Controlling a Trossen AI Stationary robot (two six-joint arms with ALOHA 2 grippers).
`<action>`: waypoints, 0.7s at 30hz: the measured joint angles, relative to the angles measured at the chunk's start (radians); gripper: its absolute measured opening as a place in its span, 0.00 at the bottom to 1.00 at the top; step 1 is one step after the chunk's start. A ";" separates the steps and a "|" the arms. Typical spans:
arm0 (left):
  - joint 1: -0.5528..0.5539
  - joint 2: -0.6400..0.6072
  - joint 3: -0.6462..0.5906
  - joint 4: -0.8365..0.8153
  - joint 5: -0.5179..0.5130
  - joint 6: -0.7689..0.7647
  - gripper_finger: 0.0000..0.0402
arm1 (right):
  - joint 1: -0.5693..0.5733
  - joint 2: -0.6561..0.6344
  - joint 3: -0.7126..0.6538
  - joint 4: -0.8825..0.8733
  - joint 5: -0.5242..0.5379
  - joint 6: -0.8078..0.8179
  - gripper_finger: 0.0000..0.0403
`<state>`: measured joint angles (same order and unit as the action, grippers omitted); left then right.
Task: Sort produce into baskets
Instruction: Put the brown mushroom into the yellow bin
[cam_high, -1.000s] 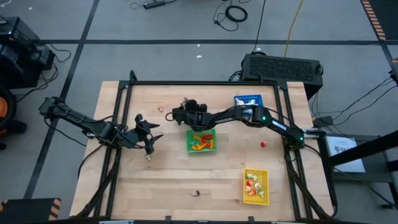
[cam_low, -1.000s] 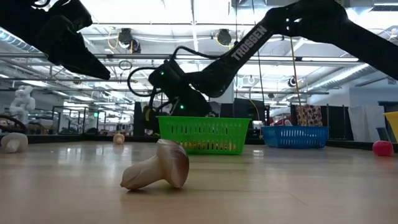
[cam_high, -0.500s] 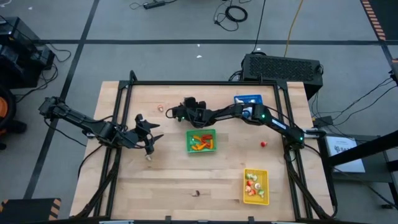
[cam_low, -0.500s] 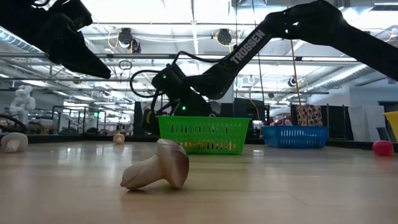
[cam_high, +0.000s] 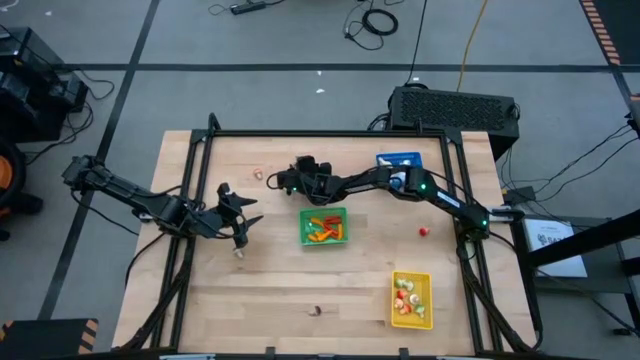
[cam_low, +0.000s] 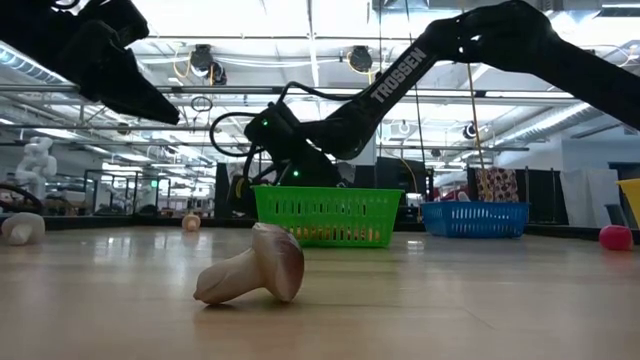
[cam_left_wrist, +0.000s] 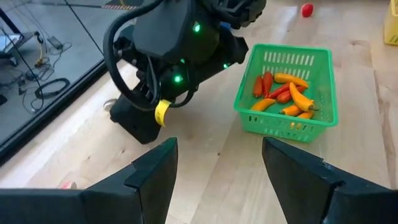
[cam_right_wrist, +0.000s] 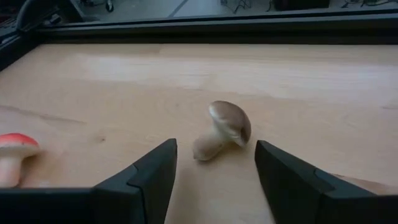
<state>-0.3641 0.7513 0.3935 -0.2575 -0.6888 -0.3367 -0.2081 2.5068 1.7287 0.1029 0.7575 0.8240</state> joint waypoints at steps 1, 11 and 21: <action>0.000 0.000 0.000 0.006 0.000 0.007 0.60 | 0.000 0.005 0.001 0.002 0.002 -0.005 0.52; 0.000 0.000 0.000 0.023 0.001 0.033 0.60 | 0.011 0.124 0.181 -0.137 0.166 -0.010 0.24; 0.000 0.000 0.000 0.010 0.005 0.054 0.60 | 0.020 0.103 0.194 -0.205 0.104 -0.067 0.02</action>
<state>-0.3641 0.7513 0.3935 -0.2474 -0.6838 -0.2825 -0.1876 2.6098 1.9226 -0.1023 0.8616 0.7566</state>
